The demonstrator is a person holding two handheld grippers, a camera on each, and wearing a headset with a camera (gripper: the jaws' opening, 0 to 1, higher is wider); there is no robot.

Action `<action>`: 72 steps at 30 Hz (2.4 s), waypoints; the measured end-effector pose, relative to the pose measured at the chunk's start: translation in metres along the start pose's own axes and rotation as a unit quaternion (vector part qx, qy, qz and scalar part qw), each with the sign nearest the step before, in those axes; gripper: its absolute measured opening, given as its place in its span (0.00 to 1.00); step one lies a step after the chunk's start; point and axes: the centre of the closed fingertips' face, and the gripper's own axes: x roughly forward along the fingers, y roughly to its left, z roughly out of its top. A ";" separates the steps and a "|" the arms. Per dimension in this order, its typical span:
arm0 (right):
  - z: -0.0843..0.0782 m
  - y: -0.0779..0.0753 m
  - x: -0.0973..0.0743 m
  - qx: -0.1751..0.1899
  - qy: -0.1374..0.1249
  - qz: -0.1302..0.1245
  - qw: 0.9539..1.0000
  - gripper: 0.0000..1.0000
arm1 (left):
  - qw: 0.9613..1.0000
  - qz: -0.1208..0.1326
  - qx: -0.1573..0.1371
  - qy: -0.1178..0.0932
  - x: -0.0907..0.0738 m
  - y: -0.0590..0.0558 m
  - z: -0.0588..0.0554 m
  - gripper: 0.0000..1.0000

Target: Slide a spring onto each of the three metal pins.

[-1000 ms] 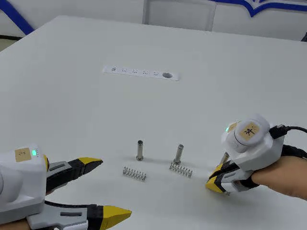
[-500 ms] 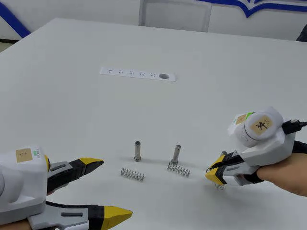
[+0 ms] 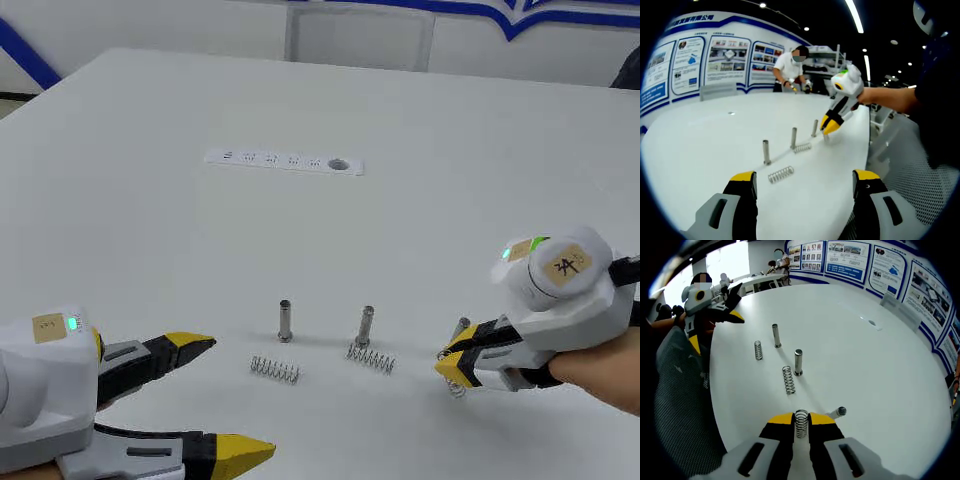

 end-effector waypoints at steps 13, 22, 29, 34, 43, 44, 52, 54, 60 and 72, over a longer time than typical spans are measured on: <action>0.008 -0.001 -0.013 0.018 -0.032 -0.006 0.999 0.12 | 1.000 -0.001 0.005 0.001 -0.001 0.000 0.002 0.80; 0.021 -0.004 -0.029 0.035 -0.083 -0.016 0.996 0.12 | 1.000 0.000 0.005 0.000 -0.001 0.000 0.002 0.80; 0.036 -0.011 -0.043 0.038 -0.133 -0.028 0.990 0.12 | 1.000 0.001 0.006 -0.001 -0.001 -0.001 0.004 0.80; 0.042 -0.017 -0.050 0.042 -0.156 -0.037 0.986 0.12 | 1.000 0.001 0.006 -0.001 -0.001 0.000 0.004 0.80; 0.051 -0.030 -0.061 0.046 -0.194 -0.065 0.978 0.12 | 1.000 0.003 0.005 0.000 0.000 0.000 0.004 0.80; 0.051 -0.032 -0.062 0.045 -0.198 -0.069 0.977 0.12 | 1.000 0.003 0.005 0.000 0.000 0.000 0.004 0.80; 0.050 -0.040 -0.063 0.054 -0.220 -0.084 0.970 0.12 | 1.000 0.003 0.004 0.003 0.000 0.001 0.002 0.80; 0.049 -0.042 -0.063 0.059 -0.225 -0.085 0.969 0.12 | 1.000 0.003 0.004 0.004 0.000 0.001 0.002 0.80; 0.043 -0.046 -0.056 0.078 -0.232 -0.080 0.966 0.12 | 1.000 0.004 0.002 0.005 0.000 0.001 0.002 0.80; 0.036 -0.047 -0.047 0.073 -0.231 -0.082 0.967 0.12 | 1.000 0.004 0.000 0.009 0.000 0.002 -0.001 0.80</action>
